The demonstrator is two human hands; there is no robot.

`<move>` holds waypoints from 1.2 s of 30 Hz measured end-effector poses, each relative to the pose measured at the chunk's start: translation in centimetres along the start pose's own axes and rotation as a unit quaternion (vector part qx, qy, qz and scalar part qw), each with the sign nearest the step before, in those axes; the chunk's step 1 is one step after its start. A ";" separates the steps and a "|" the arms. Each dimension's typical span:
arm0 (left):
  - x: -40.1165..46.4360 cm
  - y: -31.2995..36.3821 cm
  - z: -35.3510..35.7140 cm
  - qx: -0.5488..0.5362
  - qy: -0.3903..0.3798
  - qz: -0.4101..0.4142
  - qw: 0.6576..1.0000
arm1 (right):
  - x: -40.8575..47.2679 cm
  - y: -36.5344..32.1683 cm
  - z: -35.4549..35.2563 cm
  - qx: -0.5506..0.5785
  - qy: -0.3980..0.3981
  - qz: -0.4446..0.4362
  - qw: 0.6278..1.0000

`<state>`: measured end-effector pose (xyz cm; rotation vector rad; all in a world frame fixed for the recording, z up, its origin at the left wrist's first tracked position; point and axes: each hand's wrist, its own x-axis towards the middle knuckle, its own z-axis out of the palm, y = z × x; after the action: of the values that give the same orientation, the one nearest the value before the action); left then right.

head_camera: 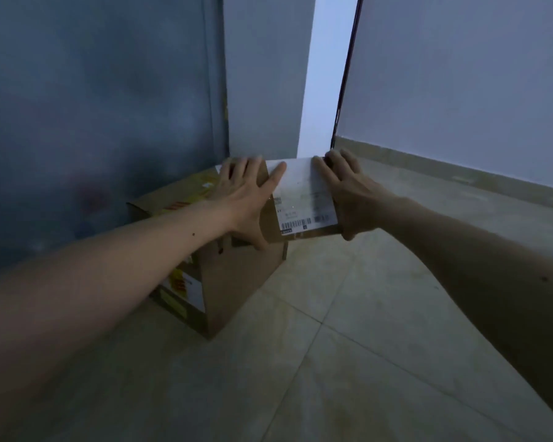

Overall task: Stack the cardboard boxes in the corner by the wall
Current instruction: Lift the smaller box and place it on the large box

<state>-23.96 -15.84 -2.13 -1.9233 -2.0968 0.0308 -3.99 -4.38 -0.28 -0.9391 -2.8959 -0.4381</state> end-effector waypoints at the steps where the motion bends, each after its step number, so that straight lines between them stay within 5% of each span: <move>1: 0.4 -1.5 -0.8 0.001 0.013 -0.013 1.000 | 1.8 -0.3 -0.8 -0.003 0.014 -0.002 1.000; 9: 1.6 -9.8 -1.8 -0.077 -0.029 -0.221 0.972 | 12.9 -7.9 -2.6 0.021 0.115 -0.016 0.993; 15: 3.3 -12.1 -0.1 -0.159 -0.087 -0.309 0.934 | 16.0 -12.2 1.1 0.122 0.053 0.037 0.990; 28: 6.0 -13.1 1.3 -0.126 -0.149 -0.222 0.955 | 14.8 -10.1 2.9 0.184 0.052 0.039 0.981; 36: 5.0 -2.7 1.0 -0.158 0.040 -0.066 0.984 | 2.9 -4.3 6.1 0.138 -0.028 0.071 0.988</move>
<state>-27.13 -11.00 -1.54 -1.9074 -2.2793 -0.4263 -8.74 -4.32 -6.75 -1.1137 -2.8121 -0.0011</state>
